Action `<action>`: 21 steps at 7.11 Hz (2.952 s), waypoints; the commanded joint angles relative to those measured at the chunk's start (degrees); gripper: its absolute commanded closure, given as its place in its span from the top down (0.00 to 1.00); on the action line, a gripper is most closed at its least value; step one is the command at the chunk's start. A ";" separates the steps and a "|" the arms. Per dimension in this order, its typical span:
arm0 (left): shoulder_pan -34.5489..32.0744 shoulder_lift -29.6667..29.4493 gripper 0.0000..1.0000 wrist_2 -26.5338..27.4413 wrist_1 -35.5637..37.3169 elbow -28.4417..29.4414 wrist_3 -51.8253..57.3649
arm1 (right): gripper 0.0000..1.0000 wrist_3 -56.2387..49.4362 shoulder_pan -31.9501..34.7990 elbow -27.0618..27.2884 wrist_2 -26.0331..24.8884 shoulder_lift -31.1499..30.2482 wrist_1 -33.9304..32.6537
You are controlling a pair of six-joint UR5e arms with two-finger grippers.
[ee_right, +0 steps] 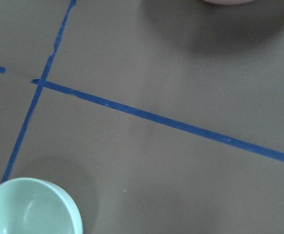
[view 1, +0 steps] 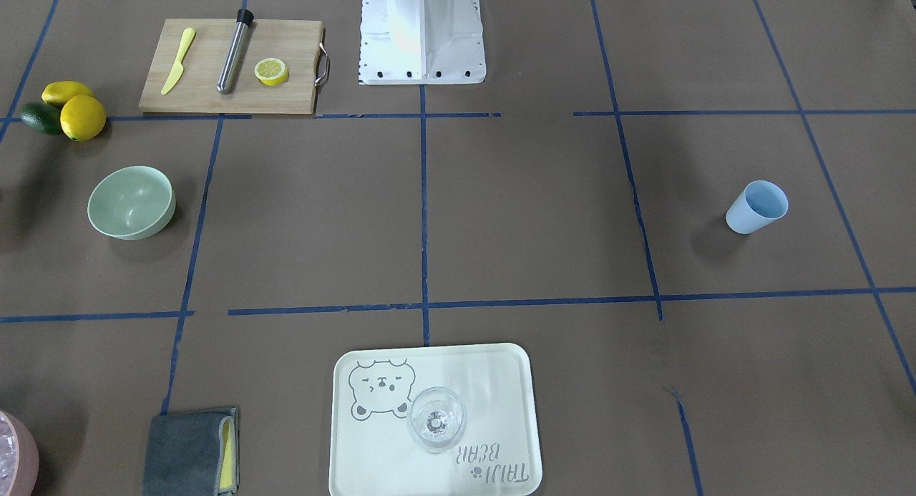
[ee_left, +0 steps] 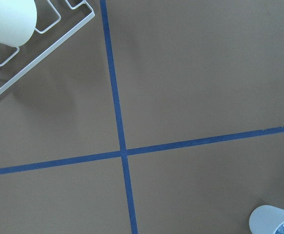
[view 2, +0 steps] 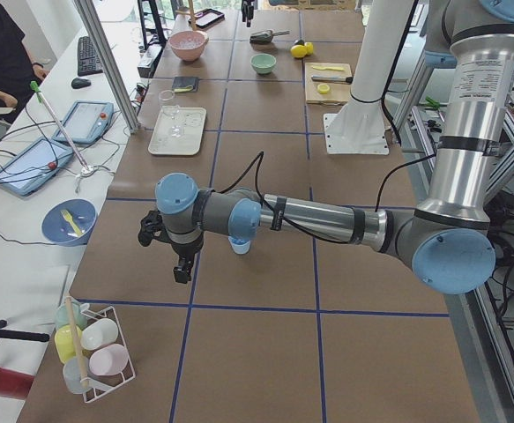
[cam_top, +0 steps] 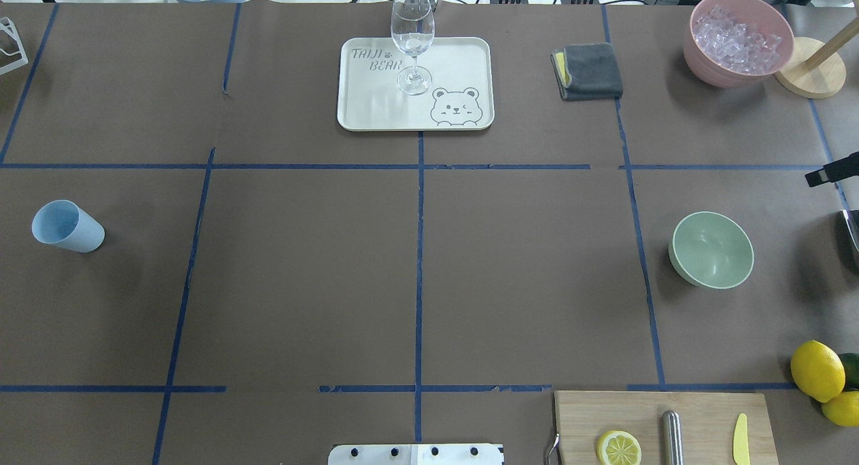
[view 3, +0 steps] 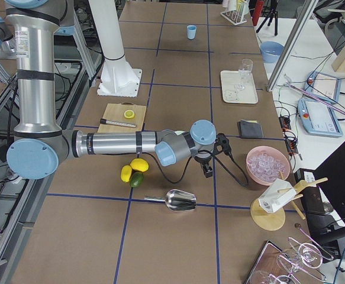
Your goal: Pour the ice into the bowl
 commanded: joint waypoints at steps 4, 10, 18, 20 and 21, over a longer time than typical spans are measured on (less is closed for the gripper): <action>-0.01 0.16 1.00 -0.06 -0.30 -0.61 0.22 | 0.93 19.30 -15.27 3.48 -8.70 -6.33 9.40; -0.01 0.16 1.00 0.03 -0.30 -0.52 0.31 | 0.73 22.86 -19.08 1.56 -11.19 -3.97 9.58; -0.10 0.33 1.00 0.03 -0.30 -2.63 0.31 | 0.00 31.33 -18.64 13.56 -10.13 -4.93 8.26; -0.10 0.16 1.00 0.03 -0.38 -2.90 0.22 | 0.00 40.41 -21.00 16.04 -10.57 -0.73 8.17; -0.10 0.16 1.00 0.03 -0.39 -2.90 0.22 | 0.00 43.92 -24.84 15.88 -12.14 2.60 7.65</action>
